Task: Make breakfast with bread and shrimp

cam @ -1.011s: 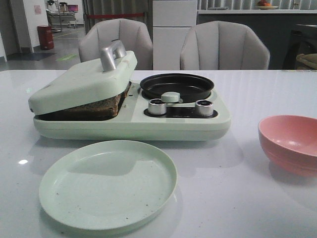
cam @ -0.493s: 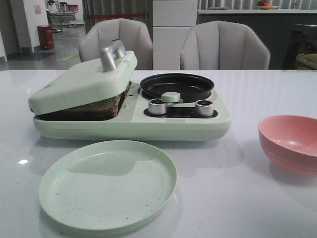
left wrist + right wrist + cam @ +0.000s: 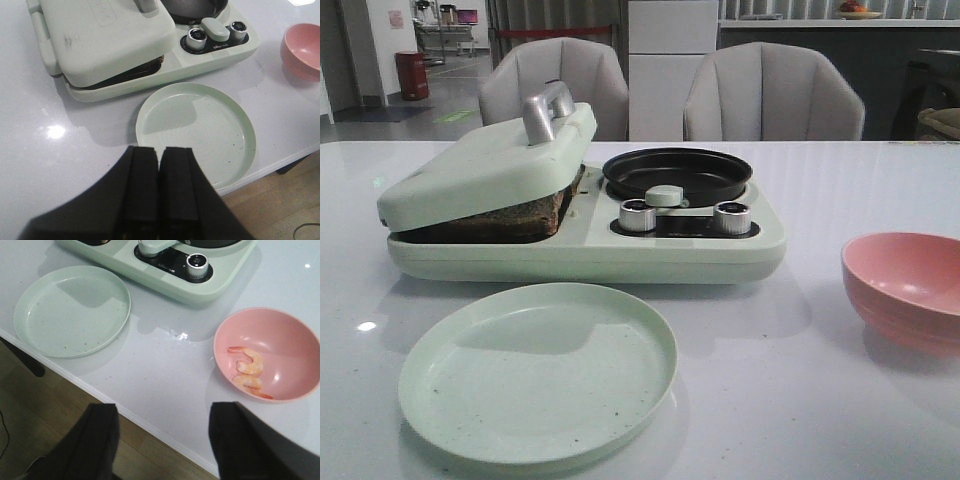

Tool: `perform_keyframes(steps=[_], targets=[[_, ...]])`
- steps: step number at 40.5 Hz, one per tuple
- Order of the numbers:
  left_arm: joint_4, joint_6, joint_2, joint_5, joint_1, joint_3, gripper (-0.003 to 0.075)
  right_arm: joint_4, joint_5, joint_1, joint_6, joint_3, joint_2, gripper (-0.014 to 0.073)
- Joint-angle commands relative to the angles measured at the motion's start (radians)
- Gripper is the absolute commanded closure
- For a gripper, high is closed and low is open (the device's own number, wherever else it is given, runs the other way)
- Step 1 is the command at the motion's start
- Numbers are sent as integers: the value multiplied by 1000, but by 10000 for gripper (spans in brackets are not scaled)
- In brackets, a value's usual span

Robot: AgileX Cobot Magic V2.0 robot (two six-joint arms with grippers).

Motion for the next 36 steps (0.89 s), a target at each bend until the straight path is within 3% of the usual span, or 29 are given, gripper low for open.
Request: perform_keyframes(steps=[1, 12, 31, 36], targets=[[-13, -7, 0, -64, -6, -28, 619, 0, -83, -1, 5, -13, 4, 99], [-13, -7, 0, -64, -6, -28, 619, -27, -91, -47, 46, -50, 120, 99], [-13, -7, 0, -66, -6, -28, 619, -41, 50, -479, 45, -299, 596, 99], [-13, -7, 0, -66, -6, -28, 619, -41, 44, -545, 27, -345, 692, 99]])
